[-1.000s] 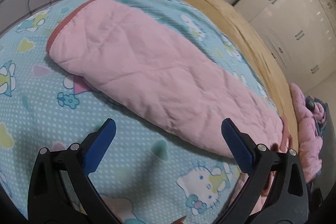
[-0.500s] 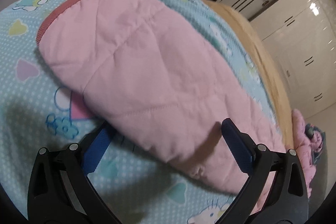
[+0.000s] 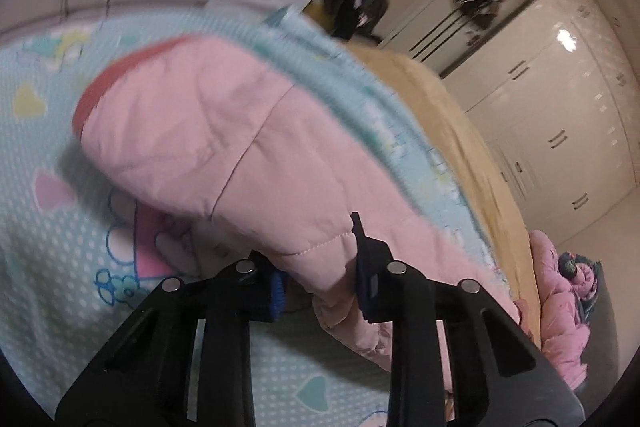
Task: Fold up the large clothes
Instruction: 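Grasp the sleeve cuff with the left tool and lift it toward the jacket front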
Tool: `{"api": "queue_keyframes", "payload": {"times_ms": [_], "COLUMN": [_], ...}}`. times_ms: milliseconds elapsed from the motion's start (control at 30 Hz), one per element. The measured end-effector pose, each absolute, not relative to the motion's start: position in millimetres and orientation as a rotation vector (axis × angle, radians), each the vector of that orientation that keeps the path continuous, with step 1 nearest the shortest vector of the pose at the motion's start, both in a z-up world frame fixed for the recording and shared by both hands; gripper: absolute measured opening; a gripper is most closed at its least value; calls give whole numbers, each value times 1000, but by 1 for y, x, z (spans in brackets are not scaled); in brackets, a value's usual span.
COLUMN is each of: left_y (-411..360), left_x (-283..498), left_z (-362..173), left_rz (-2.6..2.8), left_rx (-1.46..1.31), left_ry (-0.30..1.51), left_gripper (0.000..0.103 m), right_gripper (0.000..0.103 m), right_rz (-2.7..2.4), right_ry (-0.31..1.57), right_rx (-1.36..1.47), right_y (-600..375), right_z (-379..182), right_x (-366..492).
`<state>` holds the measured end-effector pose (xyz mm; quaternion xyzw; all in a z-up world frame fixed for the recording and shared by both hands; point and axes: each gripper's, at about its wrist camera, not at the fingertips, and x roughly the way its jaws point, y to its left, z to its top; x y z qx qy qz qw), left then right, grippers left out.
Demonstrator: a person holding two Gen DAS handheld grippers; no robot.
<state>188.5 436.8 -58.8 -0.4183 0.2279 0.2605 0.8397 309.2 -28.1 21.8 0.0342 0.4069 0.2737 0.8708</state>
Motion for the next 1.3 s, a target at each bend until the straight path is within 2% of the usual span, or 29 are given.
{"api": "queue_keyframes", "payload": {"times_ms": [433,833,1133,1300], "left_y": [389,332,255,185], "left_x": [184,178,196,217], "left_z": [23,69,105,131], "left_rz": [431,330,253,157], "left_rx": [-729,-596,-494,-422], "left_ry": [281,186,169,157], "left_gripper": [15,14,13,13], "right_gripper": [99,99,99,99], "right_rz": [463,363,331,287], "right_ry": [827,794,798,804], "right_rx": [47,47,176,244], "right_y": [-94,-167,-237,-273], "right_z": [26,28,6,2], "right_x": [306,308,317,325]}}
